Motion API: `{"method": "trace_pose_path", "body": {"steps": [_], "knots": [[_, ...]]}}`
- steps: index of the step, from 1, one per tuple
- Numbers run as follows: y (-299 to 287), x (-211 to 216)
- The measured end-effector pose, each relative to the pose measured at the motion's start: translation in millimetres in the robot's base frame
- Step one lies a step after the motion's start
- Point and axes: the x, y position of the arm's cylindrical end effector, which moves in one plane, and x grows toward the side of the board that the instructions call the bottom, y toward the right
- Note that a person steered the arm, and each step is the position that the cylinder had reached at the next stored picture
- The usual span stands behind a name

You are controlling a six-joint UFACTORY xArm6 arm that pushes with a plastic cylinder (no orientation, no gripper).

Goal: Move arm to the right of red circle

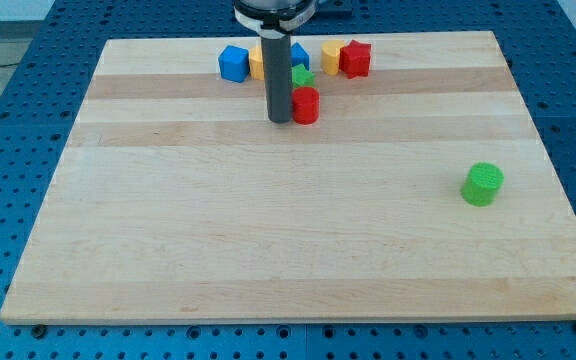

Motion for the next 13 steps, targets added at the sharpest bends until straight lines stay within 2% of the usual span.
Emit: {"method": "trace_pose_path", "body": {"steps": [1,2,3,5,6,7,13], "knots": [[-6,-1],[-39,2],[-41,24],[76,35],[111,4],[108,-17],[80,-15]]}}
